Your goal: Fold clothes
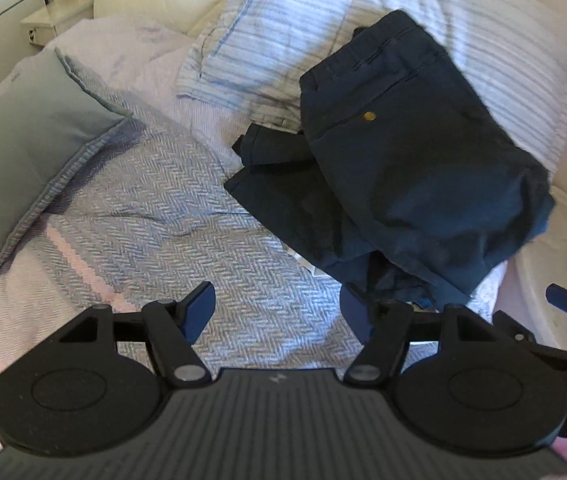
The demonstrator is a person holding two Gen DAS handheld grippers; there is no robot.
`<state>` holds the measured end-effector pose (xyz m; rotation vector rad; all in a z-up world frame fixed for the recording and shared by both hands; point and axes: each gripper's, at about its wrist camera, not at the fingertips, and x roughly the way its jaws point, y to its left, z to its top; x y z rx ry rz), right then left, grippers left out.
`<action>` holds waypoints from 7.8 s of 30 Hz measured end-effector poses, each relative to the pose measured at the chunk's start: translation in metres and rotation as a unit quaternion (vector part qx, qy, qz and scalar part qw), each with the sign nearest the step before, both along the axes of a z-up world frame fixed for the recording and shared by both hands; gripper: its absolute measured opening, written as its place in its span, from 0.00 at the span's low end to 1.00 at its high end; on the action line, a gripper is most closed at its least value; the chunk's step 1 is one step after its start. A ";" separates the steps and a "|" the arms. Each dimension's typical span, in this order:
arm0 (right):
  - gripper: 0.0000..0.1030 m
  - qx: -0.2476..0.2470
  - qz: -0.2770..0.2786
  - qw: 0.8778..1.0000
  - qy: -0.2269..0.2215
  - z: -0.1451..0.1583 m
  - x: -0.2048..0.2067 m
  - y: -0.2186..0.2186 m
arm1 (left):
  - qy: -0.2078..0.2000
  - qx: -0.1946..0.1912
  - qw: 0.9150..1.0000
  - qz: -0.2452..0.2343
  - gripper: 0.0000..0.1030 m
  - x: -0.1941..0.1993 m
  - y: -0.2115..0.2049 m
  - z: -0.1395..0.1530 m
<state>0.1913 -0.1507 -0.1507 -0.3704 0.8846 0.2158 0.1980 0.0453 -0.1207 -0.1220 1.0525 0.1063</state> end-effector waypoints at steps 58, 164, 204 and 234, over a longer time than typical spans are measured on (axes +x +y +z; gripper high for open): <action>0.11 0.375 0.330 0.856 -0.136 0.183 -0.089 0.093 | -0.343 -0.073 0.902 0.252 0.10 -0.224 0.147 0.170; 0.56 0.013 0.499 0.855 0.141 0.058 -0.469 0.209 | 0.006 0.083 0.882 0.464 0.34 -0.644 0.082 0.074; 0.56 -0.078 0.578 0.791 0.185 -0.027 -0.357 0.304 | 0.075 0.002 0.747 0.661 0.38 -0.644 0.136 -0.030; 0.56 0.074 0.569 0.803 0.157 -0.091 -0.434 0.457 | 0.074 -0.054 0.754 0.650 0.38 -0.733 0.208 -0.147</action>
